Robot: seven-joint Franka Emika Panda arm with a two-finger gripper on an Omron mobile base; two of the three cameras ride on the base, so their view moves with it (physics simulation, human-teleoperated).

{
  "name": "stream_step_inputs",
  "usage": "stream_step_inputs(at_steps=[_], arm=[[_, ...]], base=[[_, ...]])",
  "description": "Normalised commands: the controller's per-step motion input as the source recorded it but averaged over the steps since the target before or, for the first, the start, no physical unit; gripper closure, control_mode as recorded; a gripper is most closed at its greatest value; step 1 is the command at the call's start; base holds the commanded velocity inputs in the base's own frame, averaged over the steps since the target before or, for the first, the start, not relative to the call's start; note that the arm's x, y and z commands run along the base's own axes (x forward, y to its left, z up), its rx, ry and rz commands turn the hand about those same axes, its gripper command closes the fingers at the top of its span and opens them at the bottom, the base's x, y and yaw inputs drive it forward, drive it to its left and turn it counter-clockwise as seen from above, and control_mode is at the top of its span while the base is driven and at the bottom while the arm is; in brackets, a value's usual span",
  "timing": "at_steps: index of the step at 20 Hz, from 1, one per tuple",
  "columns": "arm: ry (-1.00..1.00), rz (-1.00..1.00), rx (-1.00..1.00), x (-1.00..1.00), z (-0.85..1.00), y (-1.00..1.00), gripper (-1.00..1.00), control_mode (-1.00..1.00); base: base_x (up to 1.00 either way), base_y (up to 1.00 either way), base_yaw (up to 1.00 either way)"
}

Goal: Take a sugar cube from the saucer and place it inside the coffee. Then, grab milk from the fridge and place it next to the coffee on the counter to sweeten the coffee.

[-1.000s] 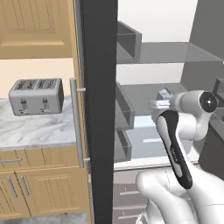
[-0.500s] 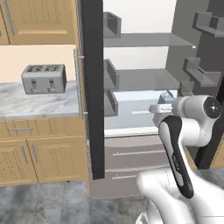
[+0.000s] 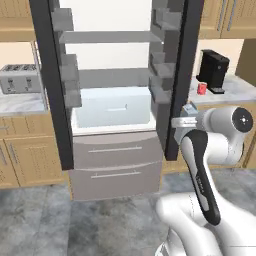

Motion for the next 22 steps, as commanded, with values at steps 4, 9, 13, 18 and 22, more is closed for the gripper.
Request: stream_step_inputs(at_steps=[4,9,13,18,22], arm=[[0.0,0.0,0.0,0.0,0.0,0.0,1.0,1.0],[0.0,0.0,0.0,0.0,0.0,0.0,1.0,1.0],[0.0,0.0,0.0,0.0,0.0,0.0,1.0,1.0],[0.0,0.0,0.0,0.0,0.0,0.0,1.0,1.0],[0.0,0.0,0.0,0.0,0.0,0.0,1.0,1.0]], base=[[-0.27,-1.0,-0.1],[0.09,-1.0,-0.06],[0.84,-1.0,0.01],[1.0,-0.87,0.13],[0.91,-0.48,0.12]])
